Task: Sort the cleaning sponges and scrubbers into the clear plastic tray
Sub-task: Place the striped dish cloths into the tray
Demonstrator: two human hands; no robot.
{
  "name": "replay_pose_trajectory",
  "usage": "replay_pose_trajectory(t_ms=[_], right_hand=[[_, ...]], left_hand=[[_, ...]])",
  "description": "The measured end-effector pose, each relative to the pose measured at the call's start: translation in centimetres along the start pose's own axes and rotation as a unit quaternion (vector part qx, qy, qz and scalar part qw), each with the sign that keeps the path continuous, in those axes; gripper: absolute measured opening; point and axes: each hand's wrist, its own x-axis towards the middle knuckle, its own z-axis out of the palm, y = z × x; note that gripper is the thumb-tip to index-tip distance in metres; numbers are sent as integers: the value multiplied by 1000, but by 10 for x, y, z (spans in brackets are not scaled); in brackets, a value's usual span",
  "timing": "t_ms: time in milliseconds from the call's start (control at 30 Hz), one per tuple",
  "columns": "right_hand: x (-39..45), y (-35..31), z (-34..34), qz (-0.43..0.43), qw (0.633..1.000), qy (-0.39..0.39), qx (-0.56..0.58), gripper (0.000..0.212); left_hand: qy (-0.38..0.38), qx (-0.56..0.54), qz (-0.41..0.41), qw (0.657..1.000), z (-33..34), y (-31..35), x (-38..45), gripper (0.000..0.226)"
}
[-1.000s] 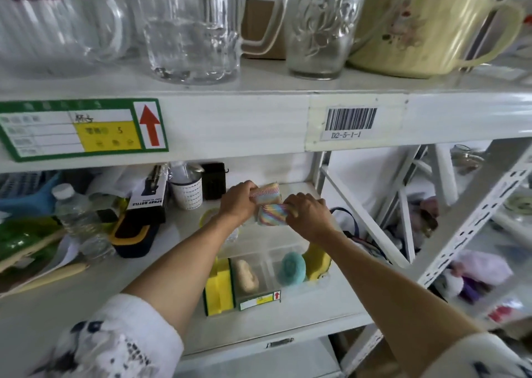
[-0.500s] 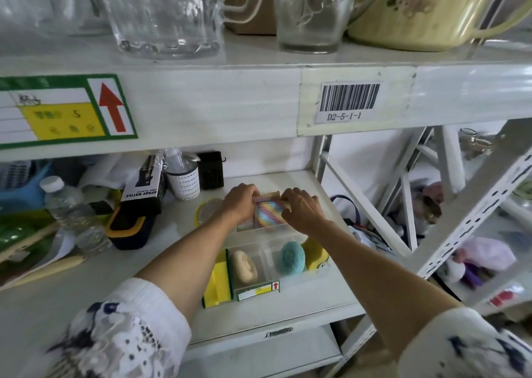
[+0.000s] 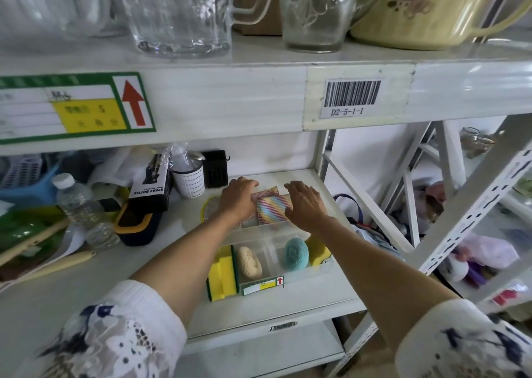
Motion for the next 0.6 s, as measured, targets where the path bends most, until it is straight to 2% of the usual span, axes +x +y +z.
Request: replay_pose_trajectory(t_ms=[200,333,433,600], right_hand=[[-6,-11,-1,-20,998,51,22,58],[-13,-29,-4,-36,991,121,44,45],[-23,-45,-1,-60,986,144,51,34],[-48,-69,10,-130,972,144,132,17]], left_hand=[[97,-57,48,992,-11,-12,-17,32],[155,-103,76,980,-18,-17,-33,27],[197,-142,77,967,-22,-20,-52,26],[254,-171,43,951,-25,-25,-94,20]])
